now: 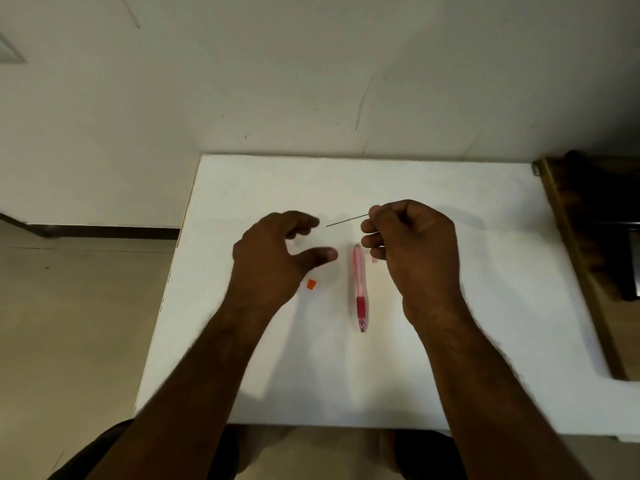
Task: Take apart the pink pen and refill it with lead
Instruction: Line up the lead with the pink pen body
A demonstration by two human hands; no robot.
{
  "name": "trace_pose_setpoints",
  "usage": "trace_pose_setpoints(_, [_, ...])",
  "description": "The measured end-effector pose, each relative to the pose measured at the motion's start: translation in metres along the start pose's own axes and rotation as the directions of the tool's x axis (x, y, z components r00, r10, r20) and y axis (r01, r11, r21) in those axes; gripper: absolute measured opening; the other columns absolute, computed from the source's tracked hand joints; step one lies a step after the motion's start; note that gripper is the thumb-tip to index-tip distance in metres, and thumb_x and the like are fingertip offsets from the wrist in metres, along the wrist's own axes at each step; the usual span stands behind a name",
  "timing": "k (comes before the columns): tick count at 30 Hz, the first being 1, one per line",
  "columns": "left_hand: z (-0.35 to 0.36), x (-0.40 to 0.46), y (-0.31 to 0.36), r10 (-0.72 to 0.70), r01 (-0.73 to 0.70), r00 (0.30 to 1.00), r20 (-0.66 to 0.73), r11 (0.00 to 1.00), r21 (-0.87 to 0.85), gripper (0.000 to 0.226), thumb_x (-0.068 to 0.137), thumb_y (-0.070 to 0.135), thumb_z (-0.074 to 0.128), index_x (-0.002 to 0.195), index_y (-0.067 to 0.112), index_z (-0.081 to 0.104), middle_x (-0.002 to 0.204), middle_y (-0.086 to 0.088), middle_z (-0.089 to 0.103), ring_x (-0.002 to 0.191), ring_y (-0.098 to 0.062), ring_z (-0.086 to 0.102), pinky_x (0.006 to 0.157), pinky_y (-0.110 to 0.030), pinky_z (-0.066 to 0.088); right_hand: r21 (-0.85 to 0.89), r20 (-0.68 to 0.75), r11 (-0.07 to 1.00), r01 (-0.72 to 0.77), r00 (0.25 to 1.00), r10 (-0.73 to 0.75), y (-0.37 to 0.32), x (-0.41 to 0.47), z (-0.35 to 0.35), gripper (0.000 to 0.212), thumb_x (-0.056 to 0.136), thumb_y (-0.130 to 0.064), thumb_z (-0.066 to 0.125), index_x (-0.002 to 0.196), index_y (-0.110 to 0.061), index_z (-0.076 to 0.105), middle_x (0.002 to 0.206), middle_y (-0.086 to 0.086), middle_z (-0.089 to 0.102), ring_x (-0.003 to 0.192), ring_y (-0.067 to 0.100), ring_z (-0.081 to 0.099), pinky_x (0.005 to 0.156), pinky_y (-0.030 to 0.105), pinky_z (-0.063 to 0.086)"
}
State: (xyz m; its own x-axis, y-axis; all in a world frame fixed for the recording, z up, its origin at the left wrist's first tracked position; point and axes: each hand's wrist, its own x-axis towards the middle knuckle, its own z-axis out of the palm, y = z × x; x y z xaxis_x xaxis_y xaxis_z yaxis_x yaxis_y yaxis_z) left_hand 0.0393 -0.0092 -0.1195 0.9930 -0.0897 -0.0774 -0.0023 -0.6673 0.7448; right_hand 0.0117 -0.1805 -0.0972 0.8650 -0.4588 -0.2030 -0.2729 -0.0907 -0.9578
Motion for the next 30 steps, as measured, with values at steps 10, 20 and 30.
trace_pose_setpoints(10, [-0.005, -0.002, 0.017, 0.066, -0.07, 0.998, -0.023, 0.968, -0.242, 0.013, 0.081, 0.04, 0.078, 0.09, 0.03, 0.076, 0.092, 0.02, 0.075, 0.093, 0.004, 0.067, 0.079, 0.004, 0.035, -0.034, 0.036, 0.999, -0.033, 0.999, 0.034, 0.0, -0.001, -0.004, 0.02, 0.095, -0.022, 0.067, 0.078, -0.018, 0.074, 0.075, -0.003, 0.078, 0.068, 0.013, 0.075, 0.072, 0.035, 0.062])
trace_pose_setpoints(20, [-0.002, -0.003, 0.019, 0.046, -0.054, 0.998, -0.031, 0.929, -0.367, 0.005, 0.086, 0.026, 0.075, 0.081, 0.024, 0.076, 0.083, 0.018, 0.075, 0.088, 0.004, 0.068, 0.069, 0.0, 0.044, 0.128, 0.11, 0.968, -0.214, 0.974, 0.2, -0.005, -0.004, -0.004, 0.026, 0.097, -0.04, 0.065, 0.093, -0.016, 0.074, 0.086, 0.001, 0.08, 0.075, 0.02, 0.076, 0.069, 0.031, 0.06])
trace_pose_setpoints(30, [0.011, -0.006, 0.027, 0.108, -0.104, 0.994, -0.005, 0.943, -0.315, 0.004, 0.086, 0.03, 0.075, 0.085, 0.026, 0.076, 0.086, 0.019, 0.075, 0.091, 0.003, 0.068, 0.079, 0.003, 0.037, 0.111, 0.112, 0.984, -0.143, 0.985, 0.13, -0.002, -0.009, -0.012, 0.012, 0.094, -0.018, 0.07, 0.085, -0.016, 0.078, 0.082, 0.005, 0.08, 0.075, 0.021, 0.076, 0.074, 0.034, 0.06])
